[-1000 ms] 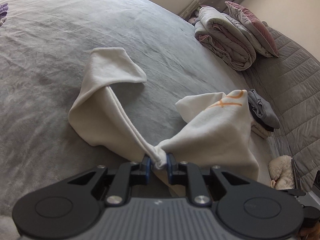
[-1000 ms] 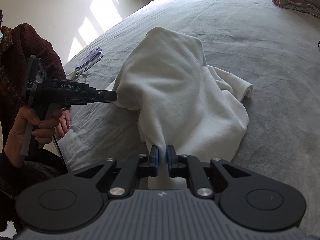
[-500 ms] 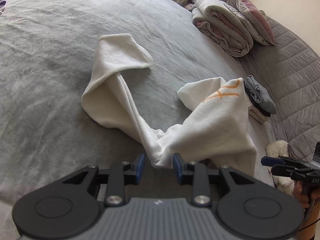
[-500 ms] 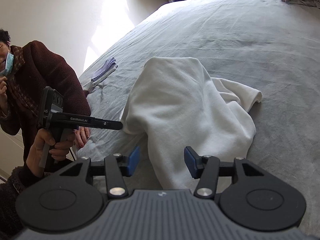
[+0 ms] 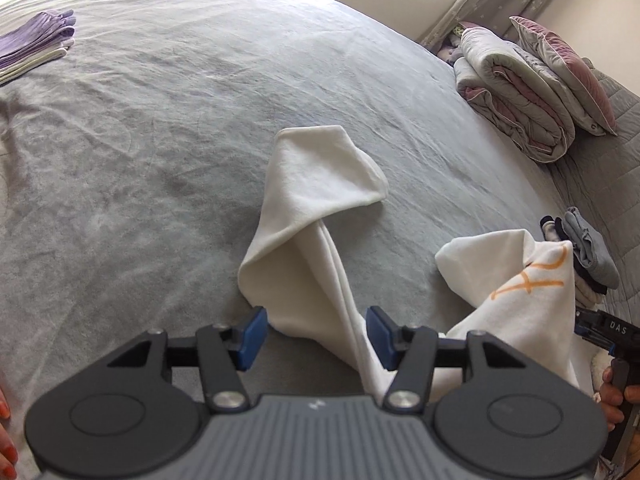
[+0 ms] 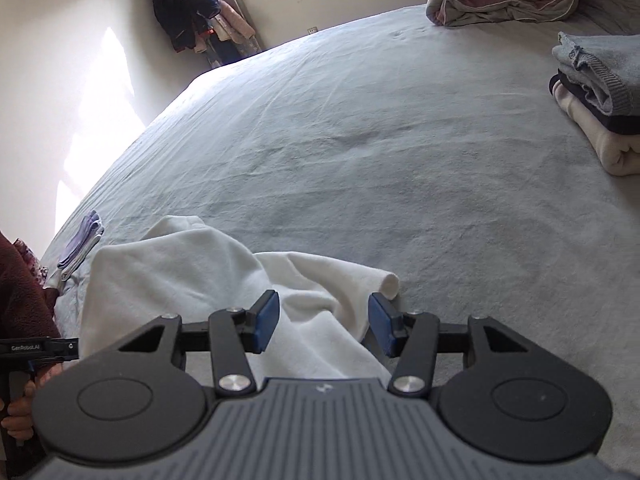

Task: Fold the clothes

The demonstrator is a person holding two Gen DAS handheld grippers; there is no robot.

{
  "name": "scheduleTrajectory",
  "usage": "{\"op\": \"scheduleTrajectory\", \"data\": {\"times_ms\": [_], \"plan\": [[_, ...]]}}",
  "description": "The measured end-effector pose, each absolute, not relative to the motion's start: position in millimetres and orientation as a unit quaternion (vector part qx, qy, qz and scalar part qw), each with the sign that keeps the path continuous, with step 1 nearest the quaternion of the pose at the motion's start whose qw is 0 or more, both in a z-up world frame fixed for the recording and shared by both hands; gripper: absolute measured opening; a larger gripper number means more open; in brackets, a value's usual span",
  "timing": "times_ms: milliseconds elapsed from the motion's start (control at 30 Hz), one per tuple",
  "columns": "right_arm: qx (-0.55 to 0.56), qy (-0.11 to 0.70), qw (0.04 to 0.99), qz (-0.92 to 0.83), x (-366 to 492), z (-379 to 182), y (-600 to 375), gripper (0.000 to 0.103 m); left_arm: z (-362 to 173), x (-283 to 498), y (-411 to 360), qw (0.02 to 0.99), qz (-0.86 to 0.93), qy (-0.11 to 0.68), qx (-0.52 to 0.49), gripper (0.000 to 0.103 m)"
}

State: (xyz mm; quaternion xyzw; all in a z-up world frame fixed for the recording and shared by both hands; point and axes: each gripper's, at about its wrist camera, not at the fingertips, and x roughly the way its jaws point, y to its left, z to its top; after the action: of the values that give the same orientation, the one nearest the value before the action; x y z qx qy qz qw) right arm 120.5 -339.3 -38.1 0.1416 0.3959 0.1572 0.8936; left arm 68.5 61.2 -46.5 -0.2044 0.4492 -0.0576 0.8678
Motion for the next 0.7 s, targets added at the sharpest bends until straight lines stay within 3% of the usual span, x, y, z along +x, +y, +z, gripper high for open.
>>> {"op": "scheduleTrajectory", "data": {"times_ms": [500,567,600,667,700], "plan": [[0.082,0.385,0.916,0.076,150.5,-84.1,-327.7,0.054,-66.3,95.5,43.8,0.857,-0.025,0.469,-0.215,0.054],[0.078,0.385,0.916,0.082,150.7,-88.7,-324.4,0.047,-69.4,96.7,41.1,0.858,-0.021,0.469,-0.210,0.045],[0.073,0.384,0.916,0.088,150.2,-89.9,-321.5,0.038,-71.0,97.7,39.8,0.860,-0.017,0.468,-0.204,0.042],[0.056,0.381,0.918,0.095,148.2,-89.8,-313.3,0.025,-72.7,99.2,37.3,0.864,-0.011,0.465,-0.194,0.019],[0.052,0.378,0.919,0.100,146.8,-88.9,-310.1,0.022,-73.3,99.8,36.7,0.866,-0.010,0.462,-0.191,0.013]]}}
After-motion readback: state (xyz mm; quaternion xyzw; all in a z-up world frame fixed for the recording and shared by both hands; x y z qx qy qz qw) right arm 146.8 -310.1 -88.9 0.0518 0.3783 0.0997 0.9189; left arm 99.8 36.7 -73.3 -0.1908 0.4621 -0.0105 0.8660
